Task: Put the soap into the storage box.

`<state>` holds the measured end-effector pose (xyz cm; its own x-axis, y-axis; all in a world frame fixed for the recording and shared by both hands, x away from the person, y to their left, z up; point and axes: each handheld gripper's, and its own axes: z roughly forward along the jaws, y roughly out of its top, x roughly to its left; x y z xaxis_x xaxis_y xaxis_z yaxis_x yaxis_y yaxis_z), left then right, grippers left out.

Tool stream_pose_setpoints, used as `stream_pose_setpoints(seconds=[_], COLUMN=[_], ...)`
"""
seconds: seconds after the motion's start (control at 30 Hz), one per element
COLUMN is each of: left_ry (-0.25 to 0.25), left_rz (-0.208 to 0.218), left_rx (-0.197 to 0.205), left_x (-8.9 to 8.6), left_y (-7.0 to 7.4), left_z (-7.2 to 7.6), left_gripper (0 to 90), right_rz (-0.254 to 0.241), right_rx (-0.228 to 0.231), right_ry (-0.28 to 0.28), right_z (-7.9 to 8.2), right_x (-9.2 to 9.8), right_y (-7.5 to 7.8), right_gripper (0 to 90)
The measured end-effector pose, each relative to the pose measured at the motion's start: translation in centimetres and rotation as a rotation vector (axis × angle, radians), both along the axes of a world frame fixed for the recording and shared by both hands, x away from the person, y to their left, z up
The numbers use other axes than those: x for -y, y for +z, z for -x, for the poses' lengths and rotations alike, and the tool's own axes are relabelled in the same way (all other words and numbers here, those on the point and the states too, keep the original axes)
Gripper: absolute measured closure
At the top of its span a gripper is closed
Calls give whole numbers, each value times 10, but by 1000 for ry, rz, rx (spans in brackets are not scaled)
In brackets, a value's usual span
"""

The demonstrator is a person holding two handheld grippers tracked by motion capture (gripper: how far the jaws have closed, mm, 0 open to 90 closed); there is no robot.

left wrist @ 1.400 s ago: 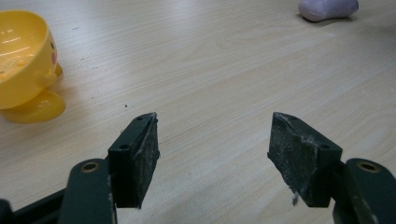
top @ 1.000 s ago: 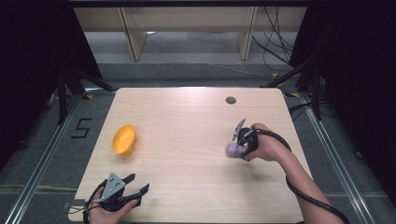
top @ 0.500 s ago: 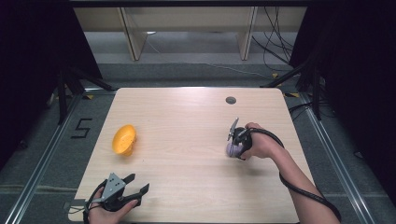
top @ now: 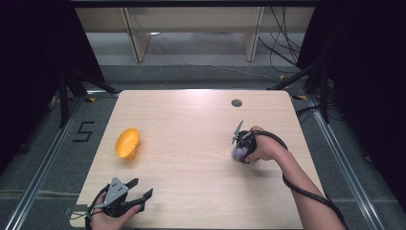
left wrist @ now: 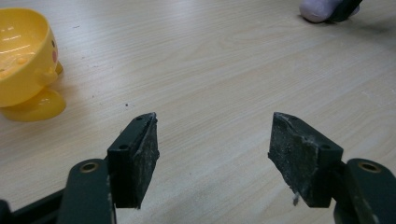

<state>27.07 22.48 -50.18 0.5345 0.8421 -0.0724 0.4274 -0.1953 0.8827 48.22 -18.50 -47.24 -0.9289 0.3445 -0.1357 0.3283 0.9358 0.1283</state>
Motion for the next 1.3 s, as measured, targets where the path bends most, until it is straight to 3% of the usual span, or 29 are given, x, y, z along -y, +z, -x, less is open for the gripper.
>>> stream_pose_setpoints(seconds=[0.1, 0.3, 0.4, 0.53, 1.03, 1.1, 1.13, 1.3], left_ry=[4, 7, 3, 4, 3, 6, 9, -2], left_rz=[-3, -9, -3, -9, -18, -16, 10, -2], left_rx=[-2, -4, -3, -2, -7, -8, -16, -8], left_x=[0, 0, 0, 0, 0, 0, 1, 0], left_y=[0, 0, 0, 0, 0, 0, -1, -1], left_z=[0, 1, 0, 0, 0, 0, 0, -1], left_gripper=[322, 322, 322, 322, 322, 322, 322, 322], right_rz=[7, 3, -3, -11, -23, -34, -66, -93], right_rx=[3, -13, -11, -39, -8, -11, -25, -10], right_ry=[18, -9, 27, 7, -45, -34, -47, -63], right_z=[-2, -2, -6, -7, 4, 4, 5, 6], right_x=[1, 0, 2, 1, 2, 2, 3, 7], right_y=[-1, -2, -3, -2, -2, -2, -2, -1], right_gripper=[389, 400, 423, 499, 503, 503, 503, 504])
